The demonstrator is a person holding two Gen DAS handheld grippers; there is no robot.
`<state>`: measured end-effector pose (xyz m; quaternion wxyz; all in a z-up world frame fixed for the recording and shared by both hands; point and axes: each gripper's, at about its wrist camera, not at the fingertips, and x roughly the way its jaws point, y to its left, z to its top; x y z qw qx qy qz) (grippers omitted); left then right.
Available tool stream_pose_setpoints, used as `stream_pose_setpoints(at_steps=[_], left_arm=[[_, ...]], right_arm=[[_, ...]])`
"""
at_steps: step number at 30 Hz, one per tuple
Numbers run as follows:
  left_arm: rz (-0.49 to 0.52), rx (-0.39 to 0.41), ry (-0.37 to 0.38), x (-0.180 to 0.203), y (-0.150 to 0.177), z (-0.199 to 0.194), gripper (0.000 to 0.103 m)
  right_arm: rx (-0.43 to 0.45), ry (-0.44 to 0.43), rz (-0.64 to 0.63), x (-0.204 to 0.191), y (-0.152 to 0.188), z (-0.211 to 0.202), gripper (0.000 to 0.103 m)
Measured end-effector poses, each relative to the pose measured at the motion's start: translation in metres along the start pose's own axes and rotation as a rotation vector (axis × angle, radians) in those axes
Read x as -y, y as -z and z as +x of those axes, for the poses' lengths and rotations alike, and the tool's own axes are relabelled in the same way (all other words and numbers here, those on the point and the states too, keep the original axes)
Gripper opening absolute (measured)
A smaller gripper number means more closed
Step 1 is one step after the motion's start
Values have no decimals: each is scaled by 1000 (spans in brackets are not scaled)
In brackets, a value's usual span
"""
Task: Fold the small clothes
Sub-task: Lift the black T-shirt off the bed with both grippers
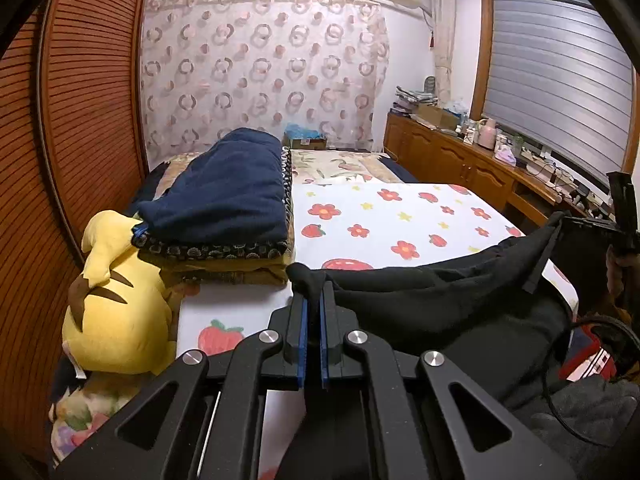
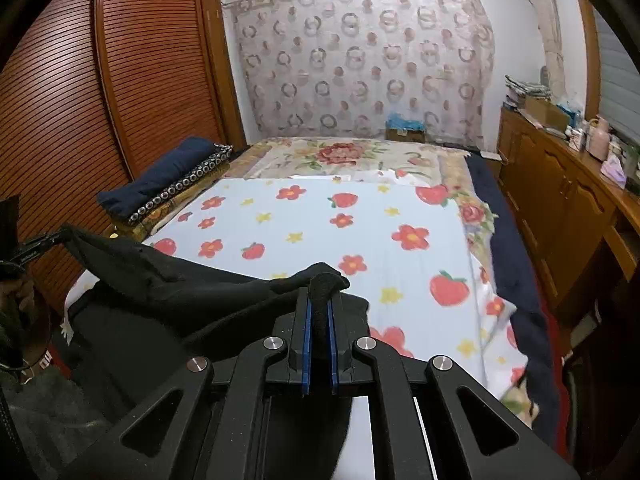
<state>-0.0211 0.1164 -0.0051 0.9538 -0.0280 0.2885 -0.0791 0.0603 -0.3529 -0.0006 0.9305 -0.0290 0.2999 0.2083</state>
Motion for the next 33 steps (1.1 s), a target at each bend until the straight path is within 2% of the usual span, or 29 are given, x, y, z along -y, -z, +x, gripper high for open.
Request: stream_pose_setpoints(at_steps=[4, 6, 8, 10, 11, 12, 14, 16, 18, 21, 22, 25, 29, 33], left_arm=[[31, 1, -7, 8, 2, -22, 6], [49, -25, -13, 11, 2, -24, 6], [58, -67, -21, 10, 8, -19, 13], [52, -74, -38, 6, 13, -15, 35], [42, -75, -46, 2, 14, -13, 42], [32, -74, -46, 0, 15, -12, 47], [21, -73, -45, -4, 14, -9, 52], [27, -67, -57, -6, 9, -4, 59], [32, -71, -52, -7, 3, 5, 65], [37, -83, -41, -7, -6, 24, 67], [45, -90, -29, -6, -9, 31, 75], [66, -126, -27, -4, -16, 55, 78], [75, -184, -23, -6, -22, 85, 78], [71, -257, -32, -11, -20, 112, 78]], right_arm=[[-10, 0, -25, -9, -8, -20, 7], [-24, -10, -36, -13, -5, -26, 7], [-60, -7, -21, -15, 3, -20, 7], [-103, -29, -12, -15, 12, -11, 7], [-111, -27, -23, -17, 16, -7, 7], [-118, -15, -25, -16, 18, -4, 11], [-132, -1, -7, -11, 16, 1, 18], [-127, 40, -9, -7, 11, 3, 38], [-108, 58, -15, -6, 5, 2, 43], [-85, 78, -21, -2, -7, 10, 50], [-83, 84, -25, -1, -9, 15, 51], [-91, 91, -38, 0, -16, 35, 54], [-124, 38, -35, 1, -19, 68, 55], [-165, 27, -44, 4, -16, 97, 55]])
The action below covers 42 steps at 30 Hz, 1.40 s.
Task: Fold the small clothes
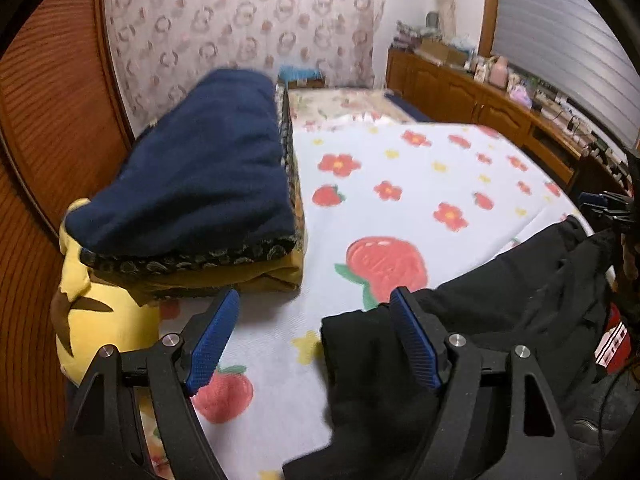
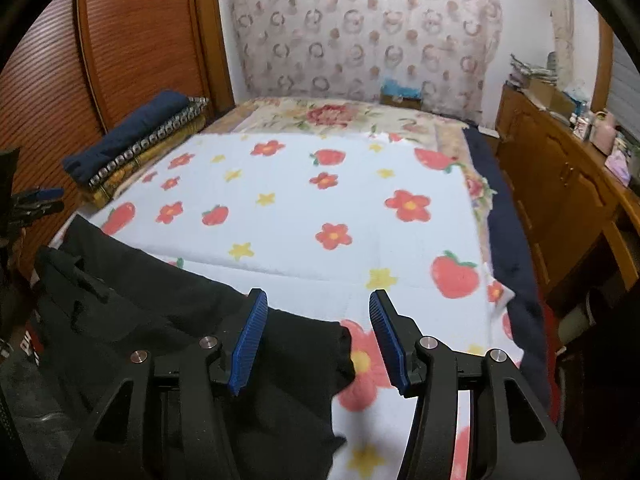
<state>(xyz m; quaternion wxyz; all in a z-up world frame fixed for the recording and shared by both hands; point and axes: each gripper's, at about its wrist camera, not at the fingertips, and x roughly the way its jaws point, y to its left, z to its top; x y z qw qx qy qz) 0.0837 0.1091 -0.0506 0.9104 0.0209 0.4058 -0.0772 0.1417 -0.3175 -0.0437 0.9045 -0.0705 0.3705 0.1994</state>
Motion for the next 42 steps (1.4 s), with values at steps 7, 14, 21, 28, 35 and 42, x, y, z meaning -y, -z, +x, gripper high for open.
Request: stream_pose_setpoints(at_steps=[7, 14, 21, 28, 35, 42], left_arm=[[-7, -71, 35, 0, 17, 17, 78], [-15, -102, 88, 6, 27, 26, 68], [-38, -120, 122, 7, 31, 30, 55], [-29, -126, 124, 11, 26, 34, 55], [-8, -130, 131, 18, 21, 37, 49], [34, -78, 117, 36, 20, 20, 13]], right_arm=[[-57, 1, 16, 5, 7, 16, 55], [-88, -36, 51, 10, 13, 18, 59], [-129, -41, 48, 11, 11, 24, 59], [-137, -76, 45, 9, 11, 27, 59], [-149, -66, -9, 2, 11, 30, 58], [-99, -71, -77, -19, 23, 17, 15]])
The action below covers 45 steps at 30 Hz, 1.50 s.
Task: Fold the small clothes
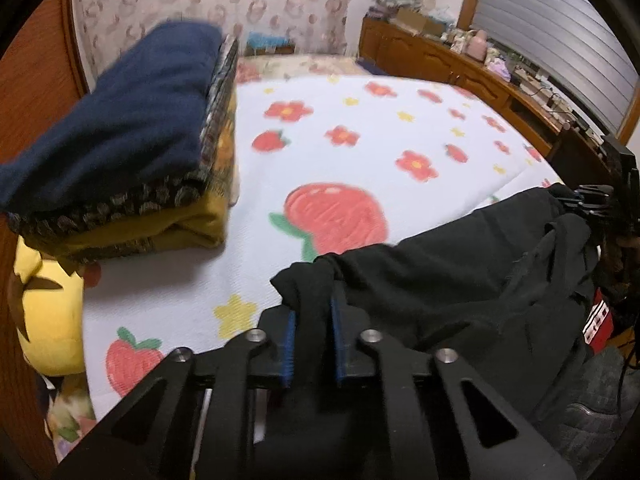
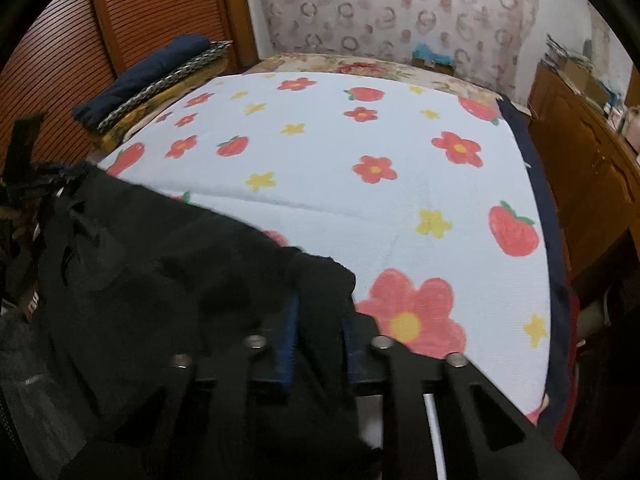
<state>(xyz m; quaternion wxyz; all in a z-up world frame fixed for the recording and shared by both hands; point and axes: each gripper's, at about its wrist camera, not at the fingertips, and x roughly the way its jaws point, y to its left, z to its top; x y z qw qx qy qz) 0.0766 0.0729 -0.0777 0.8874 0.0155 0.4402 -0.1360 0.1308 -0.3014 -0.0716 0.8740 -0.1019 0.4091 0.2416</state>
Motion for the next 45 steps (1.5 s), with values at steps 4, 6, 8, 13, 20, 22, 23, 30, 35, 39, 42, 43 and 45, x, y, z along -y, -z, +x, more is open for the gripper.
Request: stream_pose_setpoints(at_steps=[4, 6, 8, 13, 20, 22, 23, 30, 35, 39, 42, 43, 45], left_arm=[[3, 141, 31, 17, -5, -51, 12], [35, 203, 31, 26, -11, -84, 12], [52, 259, 32, 31, -20, -113, 12], [121, 404, 34, 43, -47, -195, 12], [163, 629, -34, 46, -77, -297, 12], [167, 682, -39, 44, -82, -320, 12], [166, 707, -42, 43, -84, -329, 12], [180, 797, -30, 36, -94, -362, 12], [175, 829, -23, 37, -107, -366, 12], [159, 791, -38, 37, -128, -333, 12], [142, 741, -61, 33, -146, -288, 12], [129, 714, -65, 28, -155, -265, 12], [104, 658, -69, 19, -173, -217, 12]], right_arm=[[125, 2, 22, -5, 0, -45, 13], [215, 44, 22, -9, -5, -82, 13], [277, 61, -3, -18, -12, -116, 13], [426, 82, -53, -39, -33, -197, 13], [672, 187, -112, -67, -54, -306, 12], [728, 200, -122, -73, -58, -336, 12], [744, 202, -131, -76, -58, -347, 12], [840, 283, -191, -100, -57, -408, 12], [859, 298, -188, -99, -60, -414, 12], [793, 305, -162, -85, -70, -375, 12], [729, 304, -147, -71, -98, -338, 12], [699, 312, -145, -62, -105, -316, 12], [639, 297, -126, -42, -119, -280, 12]])
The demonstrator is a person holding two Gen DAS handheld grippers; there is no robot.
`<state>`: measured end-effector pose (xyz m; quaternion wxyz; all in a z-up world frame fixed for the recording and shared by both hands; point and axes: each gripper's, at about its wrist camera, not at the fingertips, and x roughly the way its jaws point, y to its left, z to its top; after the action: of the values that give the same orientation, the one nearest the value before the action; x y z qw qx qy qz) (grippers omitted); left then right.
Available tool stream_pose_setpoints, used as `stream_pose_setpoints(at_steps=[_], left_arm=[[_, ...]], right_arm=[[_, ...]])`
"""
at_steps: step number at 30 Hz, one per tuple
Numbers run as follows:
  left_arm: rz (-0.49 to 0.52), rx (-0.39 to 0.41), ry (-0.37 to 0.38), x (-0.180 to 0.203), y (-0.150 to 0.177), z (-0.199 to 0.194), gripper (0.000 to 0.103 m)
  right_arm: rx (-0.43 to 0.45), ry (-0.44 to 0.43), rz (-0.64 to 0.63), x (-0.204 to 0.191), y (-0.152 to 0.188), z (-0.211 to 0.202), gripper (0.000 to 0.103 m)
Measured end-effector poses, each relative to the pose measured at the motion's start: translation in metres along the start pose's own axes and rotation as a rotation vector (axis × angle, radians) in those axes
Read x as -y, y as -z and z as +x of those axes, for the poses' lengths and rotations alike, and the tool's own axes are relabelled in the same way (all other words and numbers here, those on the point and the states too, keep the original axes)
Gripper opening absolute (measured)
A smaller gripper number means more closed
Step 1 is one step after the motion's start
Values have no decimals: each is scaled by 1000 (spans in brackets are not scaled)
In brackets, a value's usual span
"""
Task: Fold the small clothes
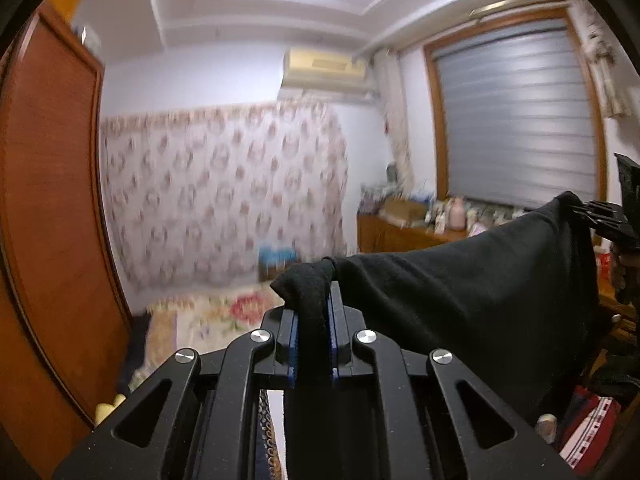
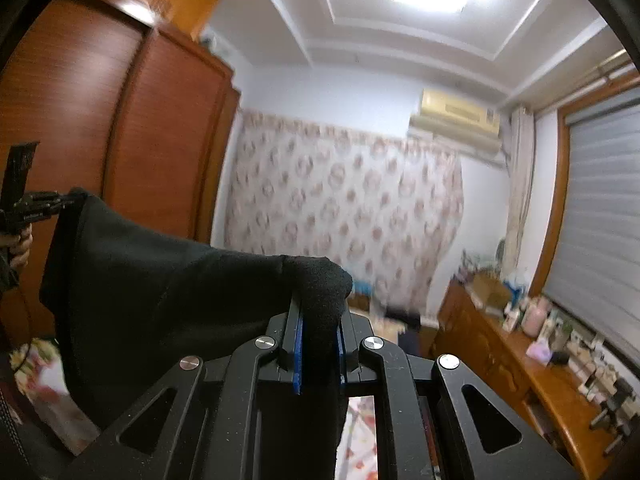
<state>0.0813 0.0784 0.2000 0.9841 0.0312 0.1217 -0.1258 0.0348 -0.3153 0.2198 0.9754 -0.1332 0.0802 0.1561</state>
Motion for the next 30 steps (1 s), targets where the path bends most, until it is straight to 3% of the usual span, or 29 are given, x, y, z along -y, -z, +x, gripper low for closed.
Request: stream_pose_setpoints(at_steps=[4, 10, 18, 23, 29, 30], left_arm=[[-38, -157, 1, -7, 48, 106, 12], [-35, -330, -36, -1, 97, 216, 12], [-37, -412, -68, 3, 113, 275, 12], [-34, -461, -70, 5, 124, 295, 14], [-31, -451, -50, 11, 122, 285, 51], [-33, -449, -45, 10, 120, 284, 62]], right_arm=[[-171, -21, 38, 12, 55, 101, 12], [-316, -72, 119, 31, 118, 213, 12], [-414, -111, 165, 70, 119, 307, 13], [-466, -117, 179, 82, 116, 328, 13], [-514, -52, 190, 86, 120, 321, 33], [-512, -53, 196, 88, 118, 315, 35]])
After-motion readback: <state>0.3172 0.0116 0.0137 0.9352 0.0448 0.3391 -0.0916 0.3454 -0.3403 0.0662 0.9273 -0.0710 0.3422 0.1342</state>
